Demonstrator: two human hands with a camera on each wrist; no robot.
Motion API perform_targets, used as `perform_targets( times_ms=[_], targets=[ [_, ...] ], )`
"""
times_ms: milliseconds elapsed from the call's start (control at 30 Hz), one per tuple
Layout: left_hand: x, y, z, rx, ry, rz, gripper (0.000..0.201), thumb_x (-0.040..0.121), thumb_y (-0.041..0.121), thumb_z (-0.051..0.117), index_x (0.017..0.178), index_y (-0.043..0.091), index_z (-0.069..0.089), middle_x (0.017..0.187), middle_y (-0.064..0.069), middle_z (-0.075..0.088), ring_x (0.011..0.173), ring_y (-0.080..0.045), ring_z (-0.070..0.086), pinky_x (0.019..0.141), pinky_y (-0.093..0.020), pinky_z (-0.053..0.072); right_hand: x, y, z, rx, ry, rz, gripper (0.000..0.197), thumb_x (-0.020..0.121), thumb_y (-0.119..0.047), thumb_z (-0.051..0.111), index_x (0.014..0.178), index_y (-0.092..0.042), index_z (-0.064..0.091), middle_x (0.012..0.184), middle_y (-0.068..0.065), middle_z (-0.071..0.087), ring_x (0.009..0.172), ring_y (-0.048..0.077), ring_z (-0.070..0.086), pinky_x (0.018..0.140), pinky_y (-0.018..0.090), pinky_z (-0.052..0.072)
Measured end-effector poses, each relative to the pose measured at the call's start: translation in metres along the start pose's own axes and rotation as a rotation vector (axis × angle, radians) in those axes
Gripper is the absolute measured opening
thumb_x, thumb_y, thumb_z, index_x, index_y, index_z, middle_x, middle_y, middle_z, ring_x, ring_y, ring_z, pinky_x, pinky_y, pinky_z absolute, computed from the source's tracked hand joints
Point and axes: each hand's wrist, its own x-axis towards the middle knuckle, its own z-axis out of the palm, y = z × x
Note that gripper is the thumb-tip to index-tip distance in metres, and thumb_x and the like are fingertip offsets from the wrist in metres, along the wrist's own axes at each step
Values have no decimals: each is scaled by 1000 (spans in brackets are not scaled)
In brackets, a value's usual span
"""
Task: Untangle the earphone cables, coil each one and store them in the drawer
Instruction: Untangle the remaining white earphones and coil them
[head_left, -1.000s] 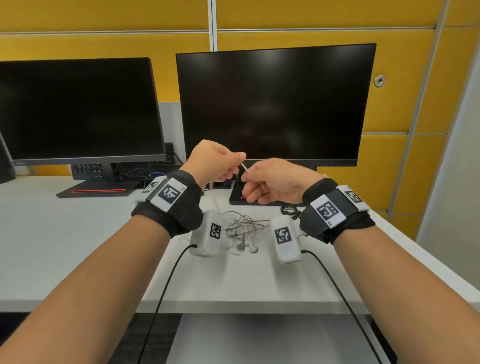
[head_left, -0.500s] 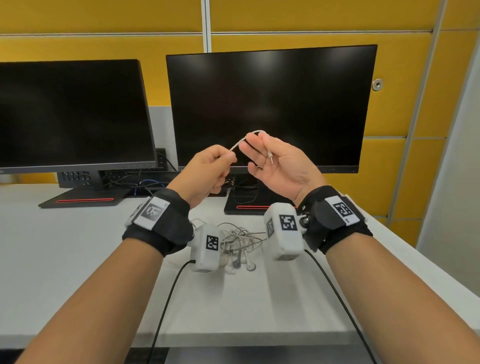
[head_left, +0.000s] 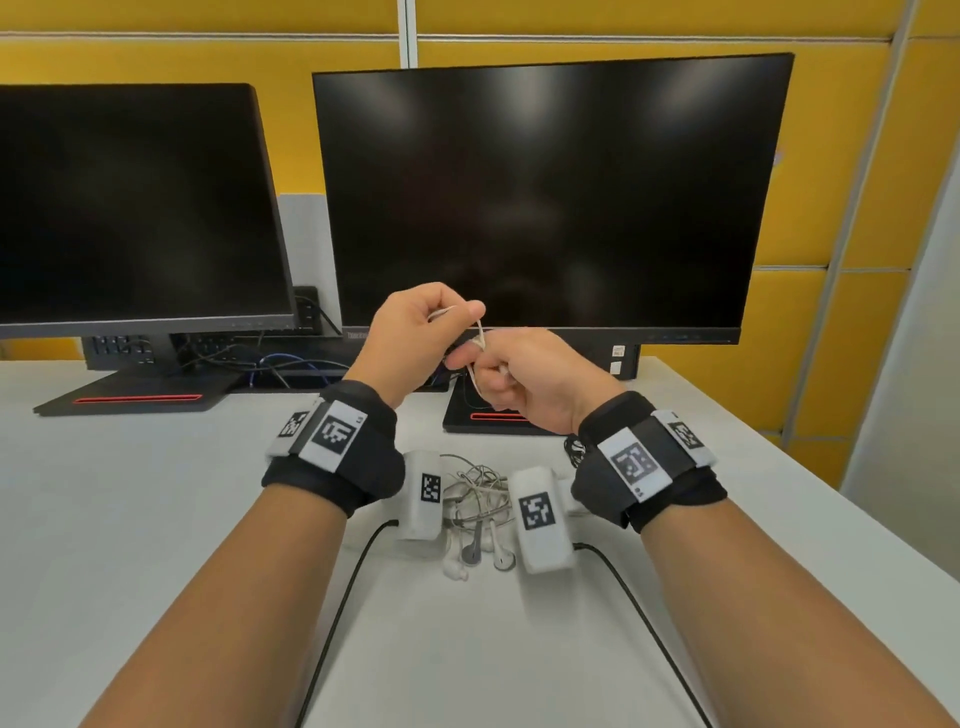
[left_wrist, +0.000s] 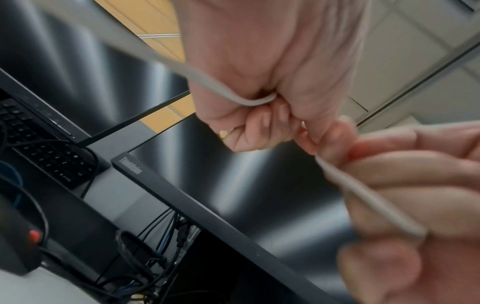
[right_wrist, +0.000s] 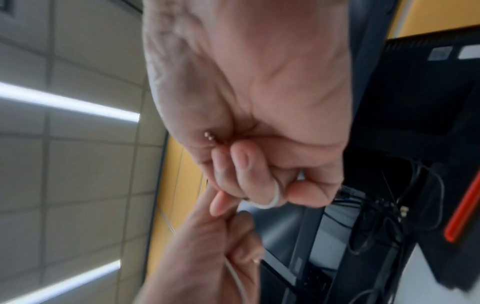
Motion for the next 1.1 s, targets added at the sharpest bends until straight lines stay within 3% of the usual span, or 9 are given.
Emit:
perform_targets(
  times_ms=[133,200,333,533,633,767,867,967,1100],
  targets=[
    [-5,-8,2,4,-52,15,33,95,40,56,89,12,73,77,-22,63,68,-29,56,69,-40,51,1,-2,-4,307,48,-162,31,105,-24,37,98,-8,63,51,-3,45,48,10,43,57,24,38],
    [-8,-4,-1,70,-134,5,33,97,37,52,97,13,74,55,-1,56,50,-11,49,53,-23,43,2,-3,-6,448,114,-279,28,105,-22,39,109,-11,64,75,0,69,78,14,67,79,30,51],
    [-16,-2,-7,77,-316,-78,20,97,36,52,99,35,72,48,13,41,41,-4,38,47,-16,35,6,2,-7,168,281,-365,27,103,-31,41,117,-23,62,128,-4,62,124,11,55,108,35,37],
    [-17,0,-10,-98,-84,-5,26,95,24,58,86,3,70,64,11,62,56,4,55,54,-7,41,-1,7,3,-313,130,-147,43,106,-37,29,92,-14,63,51,-2,47,52,12,44,74,29,45],
    [-14,-8,-14,-24,-2,15,25,94,31,58,88,10,71,79,-1,67,70,4,57,67,-12,46,-9,4,0,33,-8,-167,40,106,-31,34,82,-9,58,48,-2,38,46,11,38,59,20,42],
    [-20,-4,-12,55,-158,-20,22,95,33,56,93,21,75,61,-2,59,57,-8,53,63,-26,49,-11,0,-5,500,38,-312,26,104,-19,39,95,-10,62,95,5,72,99,17,69,90,35,50],
    [-25,2,-13,40,-381,-135,19,91,38,59,89,26,75,48,9,45,43,-4,39,48,-16,36,-8,6,-8,248,219,-331,23,100,-9,47,112,-18,65,123,-2,65,122,13,57,103,32,44],
    [-27,6,-13,-105,-325,-84,23,93,31,57,89,16,74,50,6,41,45,-6,32,46,-19,32,-8,8,-5,-226,301,-305,26,96,-5,51,116,-15,65,115,-1,66,110,10,59,92,21,45],
    [-21,2,-10,-177,15,0,28,99,25,50,80,12,65,52,19,51,47,3,46,48,-10,36,-16,4,1,-111,65,-149,25,93,4,40,89,-5,63,60,5,49,58,16,45,64,25,39]
  ],
)
